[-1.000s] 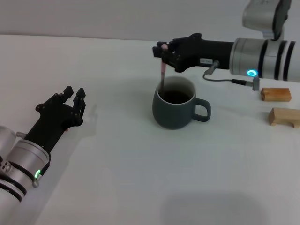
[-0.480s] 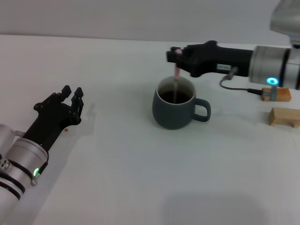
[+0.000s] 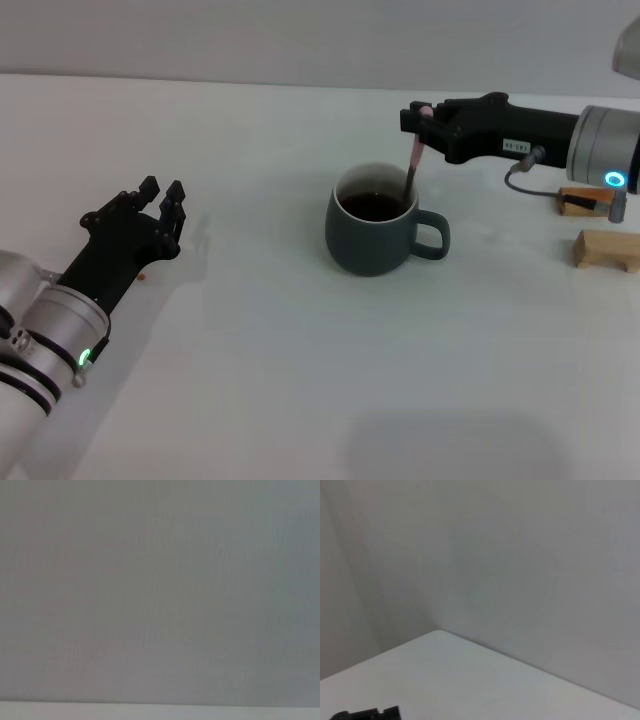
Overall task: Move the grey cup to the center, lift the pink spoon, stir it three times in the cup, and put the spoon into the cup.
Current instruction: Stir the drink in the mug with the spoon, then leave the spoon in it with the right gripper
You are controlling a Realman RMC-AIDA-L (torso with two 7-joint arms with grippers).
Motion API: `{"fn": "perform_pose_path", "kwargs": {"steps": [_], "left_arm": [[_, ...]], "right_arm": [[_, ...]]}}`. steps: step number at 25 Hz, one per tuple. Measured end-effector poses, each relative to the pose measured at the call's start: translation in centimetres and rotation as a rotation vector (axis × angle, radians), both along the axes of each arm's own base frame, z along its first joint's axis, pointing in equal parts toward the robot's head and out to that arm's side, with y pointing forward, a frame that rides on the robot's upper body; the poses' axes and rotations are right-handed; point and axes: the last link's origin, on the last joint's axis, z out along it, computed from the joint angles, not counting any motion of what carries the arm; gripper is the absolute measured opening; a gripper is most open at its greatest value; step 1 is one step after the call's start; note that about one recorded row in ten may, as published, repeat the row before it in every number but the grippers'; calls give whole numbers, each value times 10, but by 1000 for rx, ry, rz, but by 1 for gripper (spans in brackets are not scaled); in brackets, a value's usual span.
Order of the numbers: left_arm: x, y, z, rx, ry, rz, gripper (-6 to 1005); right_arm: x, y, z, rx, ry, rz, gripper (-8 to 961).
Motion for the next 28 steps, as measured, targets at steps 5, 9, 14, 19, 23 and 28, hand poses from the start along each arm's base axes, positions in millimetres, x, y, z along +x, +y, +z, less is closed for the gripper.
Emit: {"fn": "perform_pose_path", "kwargs": {"steps": [5,9,14,19,23,28], "left_arm": [[1,1,0,-1,-1,-2,300],[2,1,-1,-2,-2,-5,300],[1,-1,-1,-5,-4,-2,300],[-2,-2,-1,-9,-7,6,300],[-2,-1,-1,-11,-2,4,300],[-1,-1,-1,-12,-1,1,300]], "right_arm": [[-14,11,0,16,-18,29,145],[-26,17,-6,17,-39,59,152],[-31,16,-16,-12,-48,73,160],[-29,8,-23,-49,-53,86,167],[-21,1,-22,-61,-43,81,174],[-13,-4,-16,-49,-28,68,181]]}}
